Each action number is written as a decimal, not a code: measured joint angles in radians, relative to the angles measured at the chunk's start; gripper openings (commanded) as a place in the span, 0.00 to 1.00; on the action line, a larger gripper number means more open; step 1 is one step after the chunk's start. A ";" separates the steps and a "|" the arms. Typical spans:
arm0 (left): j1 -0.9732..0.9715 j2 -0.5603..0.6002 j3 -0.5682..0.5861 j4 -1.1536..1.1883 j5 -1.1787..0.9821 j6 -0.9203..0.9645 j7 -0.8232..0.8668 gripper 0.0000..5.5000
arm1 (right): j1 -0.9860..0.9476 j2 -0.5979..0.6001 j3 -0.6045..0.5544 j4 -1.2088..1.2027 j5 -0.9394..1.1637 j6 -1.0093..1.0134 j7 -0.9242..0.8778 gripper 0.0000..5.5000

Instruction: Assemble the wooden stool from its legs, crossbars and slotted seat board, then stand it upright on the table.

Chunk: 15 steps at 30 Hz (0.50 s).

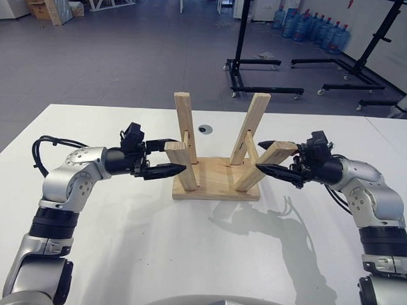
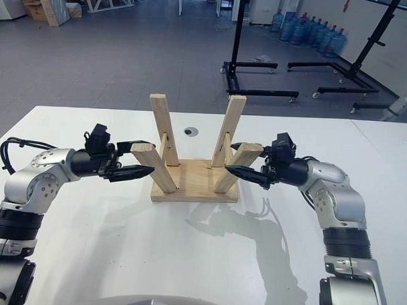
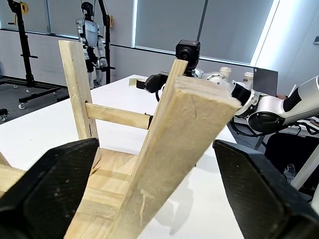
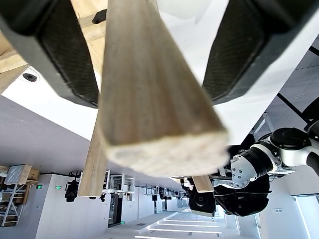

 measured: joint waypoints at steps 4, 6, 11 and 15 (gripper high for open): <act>0.000 0.000 0.000 -0.017 0.002 0.000 -0.008 0.53 | 0.004 -0.003 0.000 0.004 0.001 0.010 0.008 0.39; 0.000 0.000 0.000 -0.028 0.002 0.000 -0.009 0.48 | 0.005 -0.004 -0.001 0.006 0.001 0.010 0.012 0.34; 0.000 0.002 -0.005 -0.047 0.007 0.001 -0.013 0.33 | 0.007 -0.005 -0.001 0.005 0.001 0.008 0.036 0.26; -0.014 0.015 -0.001 -0.052 -0.018 0.067 -0.005 0.28 | -0.009 -0.010 0.000 0.004 0.010 0.050 0.039 0.26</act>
